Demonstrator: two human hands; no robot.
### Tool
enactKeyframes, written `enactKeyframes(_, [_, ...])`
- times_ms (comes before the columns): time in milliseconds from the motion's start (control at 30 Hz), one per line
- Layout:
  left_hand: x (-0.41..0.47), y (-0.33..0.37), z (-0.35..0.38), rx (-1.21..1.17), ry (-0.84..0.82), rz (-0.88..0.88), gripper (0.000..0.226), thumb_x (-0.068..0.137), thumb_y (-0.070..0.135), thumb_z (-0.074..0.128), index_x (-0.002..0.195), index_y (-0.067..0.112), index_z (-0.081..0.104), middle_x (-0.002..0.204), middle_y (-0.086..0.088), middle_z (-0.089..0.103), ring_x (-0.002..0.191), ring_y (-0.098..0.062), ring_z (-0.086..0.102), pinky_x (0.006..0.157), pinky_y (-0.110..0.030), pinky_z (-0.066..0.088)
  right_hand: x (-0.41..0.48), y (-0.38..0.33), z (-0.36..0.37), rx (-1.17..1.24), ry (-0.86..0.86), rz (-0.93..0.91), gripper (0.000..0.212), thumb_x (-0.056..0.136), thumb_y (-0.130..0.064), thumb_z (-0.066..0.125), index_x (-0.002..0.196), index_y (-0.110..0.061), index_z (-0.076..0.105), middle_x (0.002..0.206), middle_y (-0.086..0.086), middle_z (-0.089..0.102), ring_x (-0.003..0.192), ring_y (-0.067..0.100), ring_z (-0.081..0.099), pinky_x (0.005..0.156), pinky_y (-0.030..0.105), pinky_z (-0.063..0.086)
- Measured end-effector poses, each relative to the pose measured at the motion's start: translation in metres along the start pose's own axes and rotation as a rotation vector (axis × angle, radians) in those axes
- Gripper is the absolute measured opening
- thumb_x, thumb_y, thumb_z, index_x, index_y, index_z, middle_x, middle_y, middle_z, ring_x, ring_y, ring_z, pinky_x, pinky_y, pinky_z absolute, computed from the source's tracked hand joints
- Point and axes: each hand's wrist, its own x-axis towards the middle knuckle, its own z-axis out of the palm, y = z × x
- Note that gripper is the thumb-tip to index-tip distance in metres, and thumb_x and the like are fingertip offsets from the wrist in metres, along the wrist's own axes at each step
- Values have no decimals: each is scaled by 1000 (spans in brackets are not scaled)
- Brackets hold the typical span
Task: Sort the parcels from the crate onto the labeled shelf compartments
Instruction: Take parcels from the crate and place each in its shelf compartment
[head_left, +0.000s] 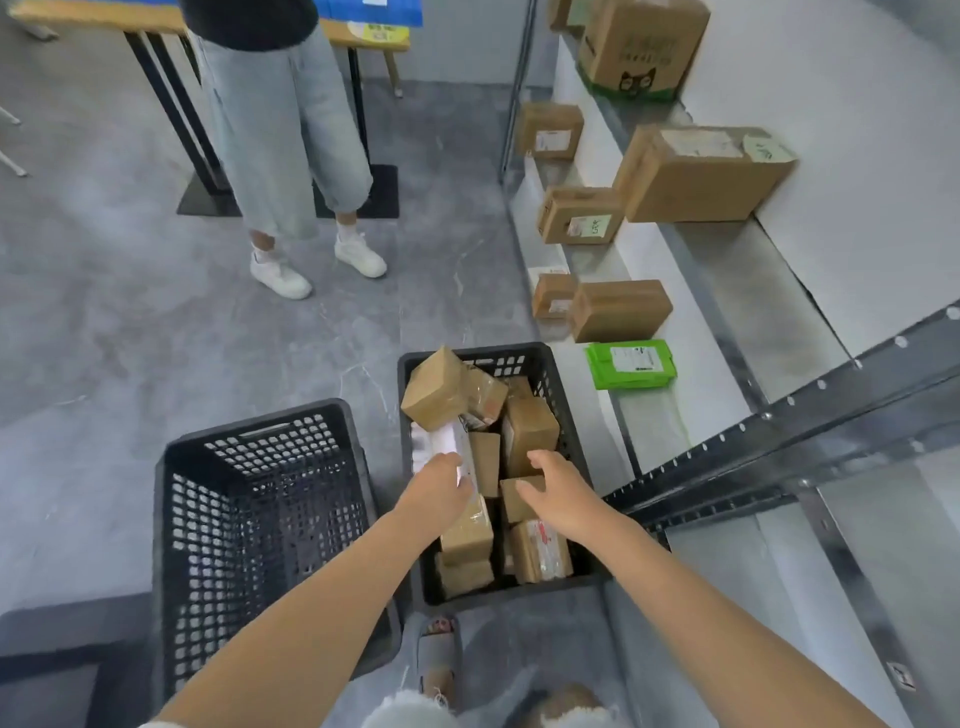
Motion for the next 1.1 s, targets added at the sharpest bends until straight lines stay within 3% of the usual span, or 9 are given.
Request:
enactKeyframes(133, [22, -18, 30, -90, -121, -131, 41, 103, 21, 44, 142, 11, 44, 131, -11, 56, 104, -25, 63, 76, -27, 50, 34, 9, 15, 10, -61, 37, 59, 102, -32, 49, 154, -14, 26, 157, 4, 31, 141, 23, 36, 114, 41, 37])
enactKeyframes(233, [41, -26, 48, -130, -133, -197, 36, 102, 19, 45, 136, 6, 50, 121, -13, 60, 98, -25, 62, 78, -28, 49, 57, 16, 36, 17, -128, 62, 59, 103, -34, 48, 154, -15, 25, 158, 4, 31, 143, 22, 35, 115, 36, 33])
enactKeyframes(400, [73, -48, 74, -126, -126, -272, 38, 101, 16, 47, 136, 0, 44, 131, -16, 53, 101, -24, 59, 78, -26, 46, 97, 42, 70, 50, -218, 150, 59, 103, -35, 47, 155, -17, 24, 158, 5, 33, 141, 25, 37, 112, 36, 34])
enactKeyframes(500, [90, -70, 92, -140, -123, -385, 34, 99, 14, 46, 127, -5, 45, 126, -23, 53, 97, -31, 60, 71, -32, 47, 118, 63, 89, 40, -269, 226, 61, 103, -38, 46, 155, -17, 24, 157, 5, 37, 139, 26, 41, 111, 38, 37])
enactKeyframes(633, [106, -95, 112, -157, -200, -462, 39, 100, 19, 46, 126, -10, 46, 126, -31, 53, 108, -42, 59, 85, -46, 50, 139, 82, 106, 32, -338, 288, 63, 103, -38, 45, 157, -17, 20, 160, 6, 31, 144, 27, 35, 115, 42, 35])
enactKeyframes(700, [111, -105, 116, -184, -225, -496, 42, 100, 22, 48, 131, -7, 44, 125, -25, 54, 110, -37, 58, 87, -40, 49, 146, 88, 113, 27, -369, 293, 64, 103, -39, 45, 157, -17, 18, 160, 6, 31, 144, 27, 35, 115, 42, 35])
enactKeyframes(833, [117, -117, 124, -286, -285, -566, 40, 100, 24, 51, 132, -1, 45, 97, -7, 56, 74, -14, 53, 52, -20, 37, 154, 88, 123, 73, -414, 307, 66, 102, -38, 47, 158, -21, 16, 161, 3, 28, 145, 25, 32, 115, 41, 33])
enactKeyframes(933, [118, -115, 133, -334, -245, -587, 30, 99, 19, 51, 124, 2, 53, 86, -1, 55, 68, -10, 49, 51, -18, 35, 155, 80, 128, 119, -428, 306, 58, 101, -31, 49, 154, -22, 27, 149, 2, 44, 133, 26, 47, 108, 35, 39])
enactKeyframes(1100, [113, -114, 141, -367, -229, -604, 28, 100, 13, 48, 124, 3, 57, 90, -4, 59, 70, -10, 52, 56, -19, 37, 155, 80, 135, 165, -419, 324, 48, 94, -36, 54, 139, -22, 43, 128, 1, 58, 112, 22, 57, 99, 44, 49])
